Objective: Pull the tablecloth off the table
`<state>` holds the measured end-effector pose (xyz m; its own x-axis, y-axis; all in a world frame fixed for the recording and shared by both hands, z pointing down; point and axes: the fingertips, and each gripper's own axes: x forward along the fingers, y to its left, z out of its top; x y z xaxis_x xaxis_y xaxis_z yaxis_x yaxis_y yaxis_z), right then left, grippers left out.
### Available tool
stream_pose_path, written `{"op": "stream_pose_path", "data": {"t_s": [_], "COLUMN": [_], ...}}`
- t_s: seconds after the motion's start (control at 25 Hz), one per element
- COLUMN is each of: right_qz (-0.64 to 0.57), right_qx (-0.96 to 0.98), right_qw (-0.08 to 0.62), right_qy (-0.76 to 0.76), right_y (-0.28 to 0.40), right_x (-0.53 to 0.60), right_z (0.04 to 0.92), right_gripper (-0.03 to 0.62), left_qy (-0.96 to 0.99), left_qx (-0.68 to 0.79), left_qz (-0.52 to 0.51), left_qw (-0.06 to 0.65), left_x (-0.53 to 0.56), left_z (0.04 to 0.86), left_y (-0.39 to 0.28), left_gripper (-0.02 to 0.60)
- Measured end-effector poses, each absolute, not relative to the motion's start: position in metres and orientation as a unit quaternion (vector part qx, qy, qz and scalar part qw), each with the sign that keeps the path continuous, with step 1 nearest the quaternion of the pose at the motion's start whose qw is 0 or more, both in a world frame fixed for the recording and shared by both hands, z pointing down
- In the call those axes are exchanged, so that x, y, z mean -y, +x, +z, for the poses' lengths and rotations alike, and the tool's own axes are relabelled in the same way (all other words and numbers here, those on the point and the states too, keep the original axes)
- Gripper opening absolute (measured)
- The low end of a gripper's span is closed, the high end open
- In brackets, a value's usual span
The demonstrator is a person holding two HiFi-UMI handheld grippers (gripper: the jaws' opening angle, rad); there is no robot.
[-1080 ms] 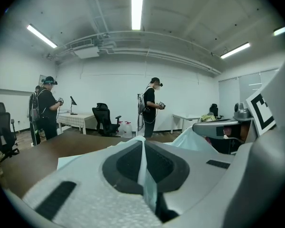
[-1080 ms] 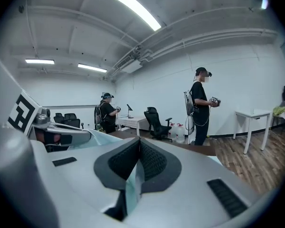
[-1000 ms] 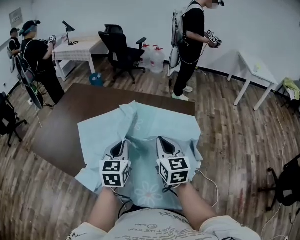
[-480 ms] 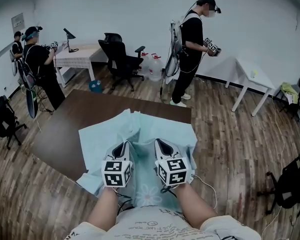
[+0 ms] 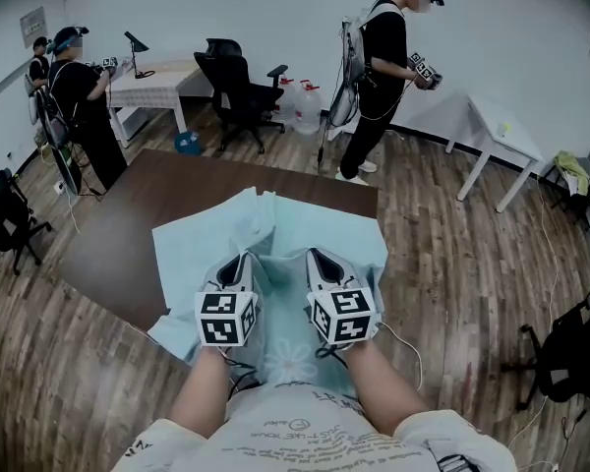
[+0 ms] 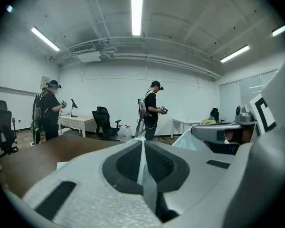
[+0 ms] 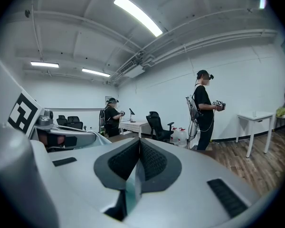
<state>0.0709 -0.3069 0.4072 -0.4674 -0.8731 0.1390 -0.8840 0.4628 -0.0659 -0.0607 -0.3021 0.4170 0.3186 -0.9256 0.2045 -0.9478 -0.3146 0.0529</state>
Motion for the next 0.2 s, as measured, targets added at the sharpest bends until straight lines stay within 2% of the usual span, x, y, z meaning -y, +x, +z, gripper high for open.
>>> {"op": "stream_pose_path", "data": {"t_s": [0.2], "right_qz": [0.066], "right_qx": [0.851], "right_qw": [0.045], "right_qy": [0.518], "right_y": [0.0735], "right_x": [0.3088], "right_z": [0.4092], "right_gripper": [0.014], "left_qy": [0.808], "left_qx": [0.58], "left_qz": [0.071], "left_qw": [0.083], "left_x": [0.3013], "left_z": [0.4202], "left_y": [-0.0613], "left_gripper": [0.012]}}
